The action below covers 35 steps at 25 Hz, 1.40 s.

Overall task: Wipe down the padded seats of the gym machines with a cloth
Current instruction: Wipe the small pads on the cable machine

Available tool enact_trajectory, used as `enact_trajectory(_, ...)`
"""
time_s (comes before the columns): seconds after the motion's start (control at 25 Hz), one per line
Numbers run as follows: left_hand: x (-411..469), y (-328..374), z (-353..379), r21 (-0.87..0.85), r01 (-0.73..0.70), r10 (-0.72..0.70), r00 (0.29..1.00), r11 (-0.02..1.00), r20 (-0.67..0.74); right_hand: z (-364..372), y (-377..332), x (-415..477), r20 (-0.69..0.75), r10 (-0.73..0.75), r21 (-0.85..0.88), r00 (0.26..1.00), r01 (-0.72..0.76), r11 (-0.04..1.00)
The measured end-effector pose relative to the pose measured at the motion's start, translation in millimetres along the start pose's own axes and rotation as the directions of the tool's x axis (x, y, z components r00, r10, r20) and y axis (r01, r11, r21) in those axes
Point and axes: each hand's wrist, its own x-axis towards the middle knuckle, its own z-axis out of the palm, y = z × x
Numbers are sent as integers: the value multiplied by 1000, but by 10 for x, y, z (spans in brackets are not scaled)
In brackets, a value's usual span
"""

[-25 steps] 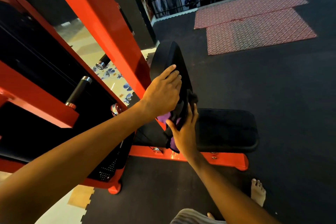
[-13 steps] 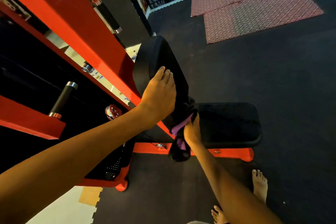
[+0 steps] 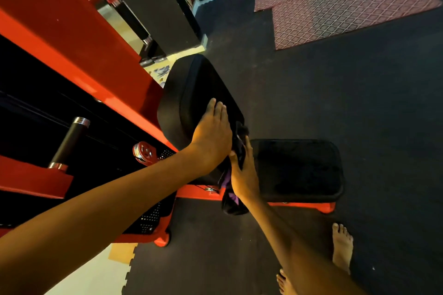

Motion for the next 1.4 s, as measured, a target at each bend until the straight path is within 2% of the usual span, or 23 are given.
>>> enact_trajectory(0.08,65,-9,-13,13,-18,17,1000,1000,13,17,109,229,-19,77,80,997,-75,994)
enact_trajectory(0.2,125,8,8,33,-11,10,1000,999,20,32,334,902,2,286,167,958,-283,945)
enact_trajectory(0.28,141,31,11,17,-1,0,1000,1000,27,5,281,1263,-4,340,151,940,-336,930)
enact_trajectory(0.32,142,41,13,9,3,-3,1000,1000,25,-30,84,1294,7,323,119,946,-322,939)
enact_trajectory(0.4,147,47,1,-4,2,-2,1000,1000,17,-58,-287,1135,-1,160,19,987,-160,987)
enact_trajectory(0.56,135,54,-5,-21,-7,8,1000,1000,19,-59,-72,518,23,-68,57,997,66,996)
enact_trajectory(0.6,145,53,4,-24,5,-5,1000,1000,20,-59,65,468,9,-75,76,997,74,994)
enact_trajectory(0.64,155,53,15,-25,15,-15,1000,1000,20,-65,174,553,-10,-16,128,1000,17,992)
enact_trajectory(0.68,168,53,19,-31,21,-21,1000,999,22,-63,254,709,-1,111,183,994,-109,977)
enact_trajectory(0.76,183,61,-16,-50,23,-21,999,998,39,-97,239,1072,46,378,205,925,-379,902)
enact_trajectory(0.8,184,66,-36,-61,24,-22,999,998,42,-129,177,1225,58,410,154,910,-414,897)
enact_trajectory(0.88,190,56,-70,-81,31,-28,999,996,39,-173,41,1436,52,324,29,945,-325,945)
enact_trajectory(0.96,196,53,-84,-113,36,-31,999,993,41,-195,-76,1579,69,181,-17,981,-180,983)
enact_trajectory(1.04,194,67,-57,-148,45,-38,998,988,48,-223,-61,1722,111,152,-33,982,-150,988)
enact_trajectory(1.16,224,86,-11,-165,59,-50,997,984,60,-224,66,2053,212,346,-58,914,-342,938)
enact_trajectory(1.28,235,98,-1,-169,64,-52,996,983,73,-222,296,2236,296,596,26,746,-631,776)
enact_trajectory(1.36,235,92,1,-168,64,-53,996,984,70,-147,399,2194,293,680,116,672,-731,673)
enact_trajectory(1.4,232,86,-1,-161,64,-53,996,985,75,-110,412,2111,268,688,151,674,-735,661)
